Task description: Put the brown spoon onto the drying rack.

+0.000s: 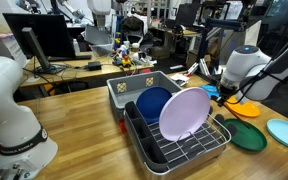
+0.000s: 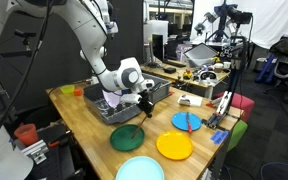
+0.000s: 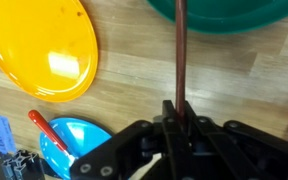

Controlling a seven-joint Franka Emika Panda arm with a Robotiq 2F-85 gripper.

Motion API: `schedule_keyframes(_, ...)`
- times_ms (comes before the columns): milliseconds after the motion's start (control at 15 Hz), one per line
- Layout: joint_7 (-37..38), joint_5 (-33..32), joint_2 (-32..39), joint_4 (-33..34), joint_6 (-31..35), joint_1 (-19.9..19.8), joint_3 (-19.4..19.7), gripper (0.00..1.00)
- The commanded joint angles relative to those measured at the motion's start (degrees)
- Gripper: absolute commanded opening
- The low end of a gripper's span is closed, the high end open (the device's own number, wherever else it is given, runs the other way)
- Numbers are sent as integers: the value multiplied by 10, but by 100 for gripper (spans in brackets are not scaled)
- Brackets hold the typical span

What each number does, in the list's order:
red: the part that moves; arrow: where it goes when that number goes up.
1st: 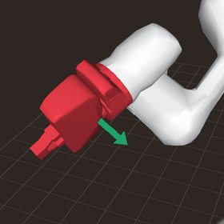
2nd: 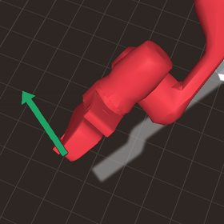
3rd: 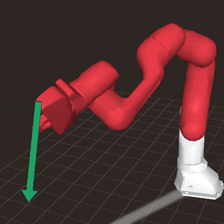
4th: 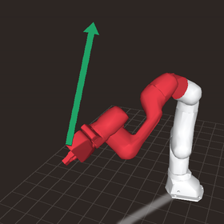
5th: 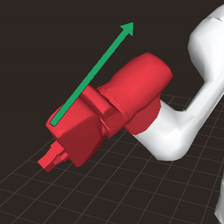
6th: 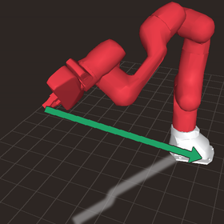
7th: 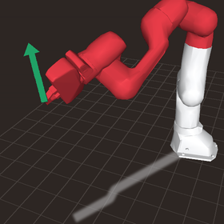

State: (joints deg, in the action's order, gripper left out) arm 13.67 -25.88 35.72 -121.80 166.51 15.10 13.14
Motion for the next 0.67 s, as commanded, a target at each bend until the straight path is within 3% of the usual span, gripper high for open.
schedule_keyframes(0,1,16,-65,-76,73,13,18,3)
schedule_keyframes(333,42,-18,-172,-174,191,57,69,3)
schedule_keyframes(600,23,-24,-257,-228,266,142,154,3)
